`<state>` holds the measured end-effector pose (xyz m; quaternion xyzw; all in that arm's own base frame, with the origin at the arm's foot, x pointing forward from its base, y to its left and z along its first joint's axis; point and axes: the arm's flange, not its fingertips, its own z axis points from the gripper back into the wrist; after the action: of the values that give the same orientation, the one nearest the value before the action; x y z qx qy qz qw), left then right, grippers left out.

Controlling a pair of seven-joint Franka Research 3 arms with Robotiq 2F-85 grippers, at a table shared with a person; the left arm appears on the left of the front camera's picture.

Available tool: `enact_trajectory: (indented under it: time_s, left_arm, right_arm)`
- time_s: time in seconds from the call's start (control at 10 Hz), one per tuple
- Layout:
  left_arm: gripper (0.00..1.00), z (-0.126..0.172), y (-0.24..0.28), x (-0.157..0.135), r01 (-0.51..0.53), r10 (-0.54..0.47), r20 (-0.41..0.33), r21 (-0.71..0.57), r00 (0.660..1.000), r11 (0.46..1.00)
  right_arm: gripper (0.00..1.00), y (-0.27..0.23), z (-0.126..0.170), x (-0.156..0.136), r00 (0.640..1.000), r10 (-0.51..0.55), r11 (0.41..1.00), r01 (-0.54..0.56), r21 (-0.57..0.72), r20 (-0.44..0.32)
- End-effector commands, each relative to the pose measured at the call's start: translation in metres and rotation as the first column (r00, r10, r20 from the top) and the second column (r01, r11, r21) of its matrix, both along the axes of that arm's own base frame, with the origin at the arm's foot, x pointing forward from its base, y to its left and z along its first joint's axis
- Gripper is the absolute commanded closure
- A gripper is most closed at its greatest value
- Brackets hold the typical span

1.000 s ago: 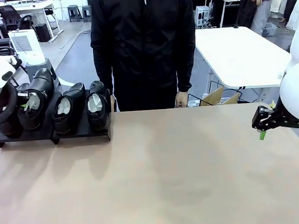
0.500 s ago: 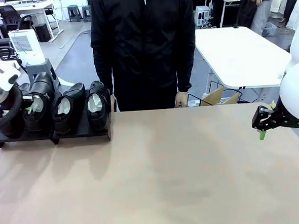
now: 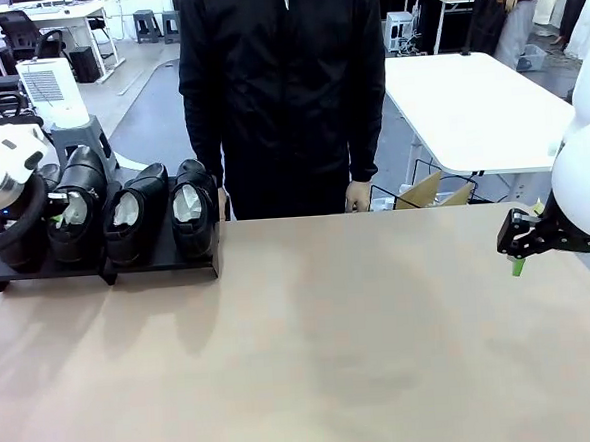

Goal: Organize the shoes by placing them on the stand.
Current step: Place the Shoe from the middle of the table onto the Shoes Stand.

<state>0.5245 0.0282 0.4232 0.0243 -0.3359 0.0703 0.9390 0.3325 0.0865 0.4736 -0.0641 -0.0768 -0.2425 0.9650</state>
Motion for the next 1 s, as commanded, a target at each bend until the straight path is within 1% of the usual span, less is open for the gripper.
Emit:
enact_trajectory:
  time_s: [0.0, 0.1, 0.3, 0.5, 0.7, 0.9]
  left_arm:
    - [0.96, 0.001, -0.015, 0.006, -0.023, 0.022, 0.032, 0.016, 0.999, 1.000]
    - [0.81, 0.001, -0.015, 0.005, -0.020, 0.019, 0.036, 0.020, 0.999, 1.000]
    - [0.42, 0.001, -0.015, 0.006, -0.018, 0.016, 0.044, 0.030, 0.999, 0.999]
    - [0.02, 0.005, -0.015, 0.004, -0.032, 0.028, 0.062, 0.071, 0.998, 0.997]
    - [0.00, 0.026, -0.022, -0.005, -0.021, 0.002, 0.143, 0.131, 0.990, 0.991]
    - [0.00, 0.050, -0.026, -0.016, 0.004, -0.024, 0.164, 0.121, 0.986, 0.993]
  right_arm:
    - [0.00, 0.001, 0.003, 0.003, 1.000, 0.019, 1.000, -0.019, 0.001, 0.002]
    - [0.00, 0.001, 0.003, 0.003, 1.000, 0.019, 1.000, -0.019, 0.001, 0.002]
    - [0.00, 0.001, 0.003, 0.003, 1.000, 0.019, 1.000, -0.019, 0.001, 0.002]
    - [0.00, 0.001, 0.003, 0.003, 1.000, 0.019, 1.000, -0.019, 0.001, 0.002]
    - [0.00, 0.001, 0.003, 0.003, 1.000, 0.019, 1.000, -0.019, 0.001, 0.002]
    - [0.00, 0.001, 0.003, 0.003, 1.000, 0.019, 1.000, -0.019, 0.001, 0.002]
